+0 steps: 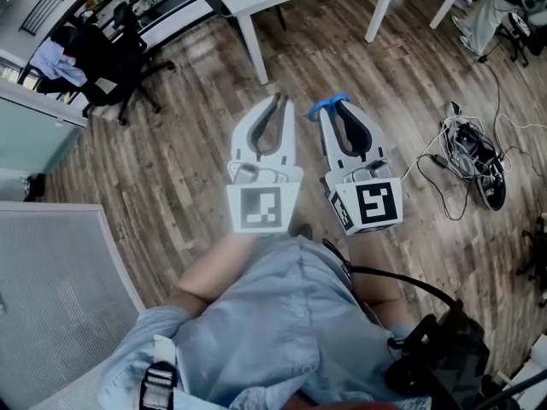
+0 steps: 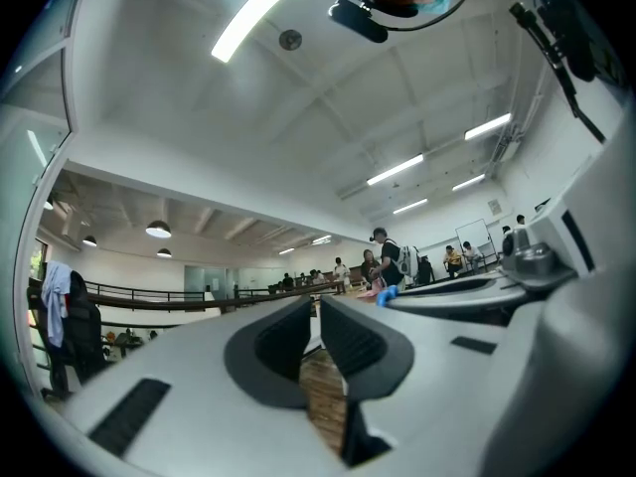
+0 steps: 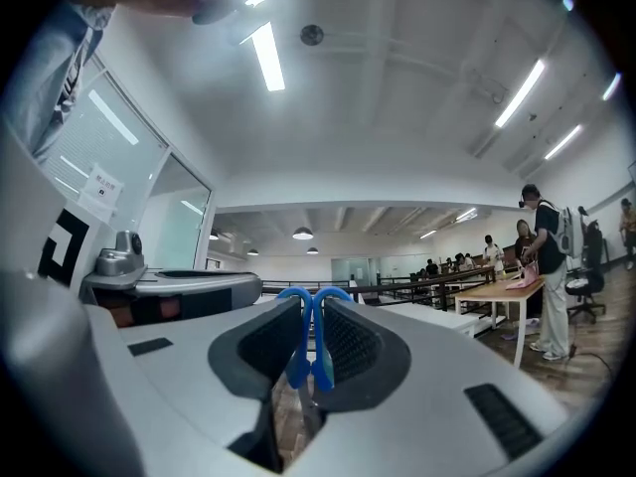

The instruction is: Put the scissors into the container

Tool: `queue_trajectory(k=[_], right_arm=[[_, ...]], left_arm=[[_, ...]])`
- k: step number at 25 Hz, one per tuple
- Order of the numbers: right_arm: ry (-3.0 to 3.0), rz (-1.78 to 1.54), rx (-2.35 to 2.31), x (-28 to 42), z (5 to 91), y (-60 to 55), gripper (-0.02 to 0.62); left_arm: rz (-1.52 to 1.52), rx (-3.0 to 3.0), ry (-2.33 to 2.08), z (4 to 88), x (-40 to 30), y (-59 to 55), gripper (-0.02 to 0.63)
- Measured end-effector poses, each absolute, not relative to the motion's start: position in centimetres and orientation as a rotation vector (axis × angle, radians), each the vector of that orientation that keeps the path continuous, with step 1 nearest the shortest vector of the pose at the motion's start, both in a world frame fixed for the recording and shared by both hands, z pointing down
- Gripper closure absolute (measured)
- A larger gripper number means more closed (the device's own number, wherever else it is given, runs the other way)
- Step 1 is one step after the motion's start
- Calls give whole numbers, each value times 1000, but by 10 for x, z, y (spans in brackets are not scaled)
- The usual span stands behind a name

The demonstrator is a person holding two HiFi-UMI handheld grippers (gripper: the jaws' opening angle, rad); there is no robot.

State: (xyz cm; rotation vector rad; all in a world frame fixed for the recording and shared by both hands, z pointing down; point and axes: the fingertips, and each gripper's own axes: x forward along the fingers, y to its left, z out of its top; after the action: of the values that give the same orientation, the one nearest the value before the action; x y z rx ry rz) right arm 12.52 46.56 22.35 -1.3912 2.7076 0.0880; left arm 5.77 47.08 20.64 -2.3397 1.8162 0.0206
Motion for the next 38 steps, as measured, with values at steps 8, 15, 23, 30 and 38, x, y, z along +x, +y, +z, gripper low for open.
queue_trajectory(k=[8, 15, 23, 30, 38], right_arm=[[2732, 62, -1402, 105, 234, 376, 518], [2724, 92, -1411, 70, 217, 292, 518], [2703, 188, -1441, 44, 197, 220, 518], [2687, 220, -1462, 45, 188, 182, 518], [2702, 190, -1466, 60, 199, 130, 518]], left_arm=[[9, -2351, 1823, 217, 37, 377, 568], [38, -2364, 1797, 202, 4, 291, 568], [140, -2342, 1755, 180, -24, 221, 568], [158, -2340, 1762, 182, -31, 185, 568], [85, -2356, 1799, 204, -20, 130, 568]])
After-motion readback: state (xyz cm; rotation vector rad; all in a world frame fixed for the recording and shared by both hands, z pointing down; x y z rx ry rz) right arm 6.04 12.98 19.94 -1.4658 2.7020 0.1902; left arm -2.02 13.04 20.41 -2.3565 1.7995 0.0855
